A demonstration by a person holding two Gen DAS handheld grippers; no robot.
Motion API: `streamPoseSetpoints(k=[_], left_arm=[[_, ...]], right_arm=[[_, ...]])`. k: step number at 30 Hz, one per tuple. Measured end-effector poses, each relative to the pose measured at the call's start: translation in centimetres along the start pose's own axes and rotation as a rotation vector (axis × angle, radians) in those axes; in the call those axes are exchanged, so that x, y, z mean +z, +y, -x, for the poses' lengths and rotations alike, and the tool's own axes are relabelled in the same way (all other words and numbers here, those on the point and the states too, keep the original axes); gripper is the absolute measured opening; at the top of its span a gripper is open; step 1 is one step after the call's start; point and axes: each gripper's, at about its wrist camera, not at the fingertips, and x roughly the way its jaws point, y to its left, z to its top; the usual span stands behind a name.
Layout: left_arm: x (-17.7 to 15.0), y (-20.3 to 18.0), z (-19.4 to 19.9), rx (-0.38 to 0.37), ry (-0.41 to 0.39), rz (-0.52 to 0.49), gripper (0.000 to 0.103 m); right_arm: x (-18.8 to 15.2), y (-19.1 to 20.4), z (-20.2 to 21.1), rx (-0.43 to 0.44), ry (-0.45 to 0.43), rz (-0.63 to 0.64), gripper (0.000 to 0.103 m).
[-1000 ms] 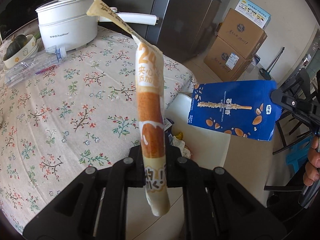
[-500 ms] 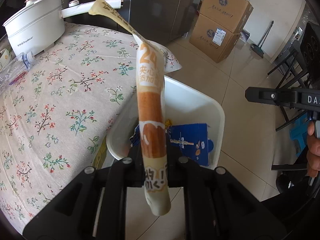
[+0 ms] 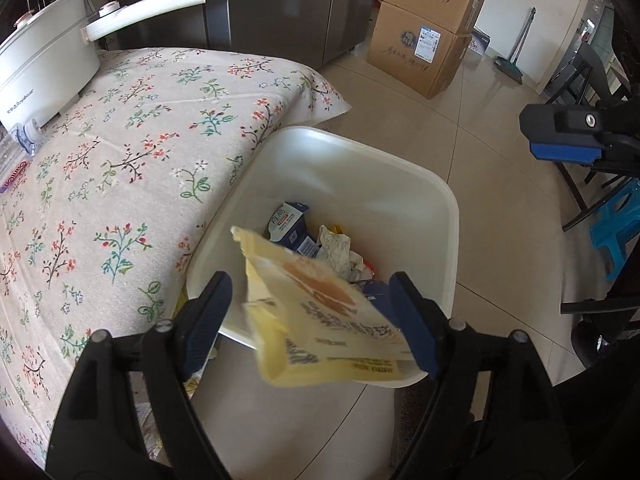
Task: Collect trash
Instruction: 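Release the wrapper into the bin with the left tool while the right tool drops the blue box, then move both open tools from the bin back over the table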
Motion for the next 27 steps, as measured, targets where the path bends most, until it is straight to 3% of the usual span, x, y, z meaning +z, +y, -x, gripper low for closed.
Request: streamPoseSetpoints(k=[14,27], left_arm=[[-0.8,3.6,1.8,0.033,-0.027,0.081,0.081],[-2.5,9.4,4.6,0.109,-0.059,0.168,0.085]], right_arm=[[0.3,1.0,-1.0,-0.011,0.004,0.008,0.068],[1.0,4.9,-4.3,-0.008,0.032,0.055,0.074]])
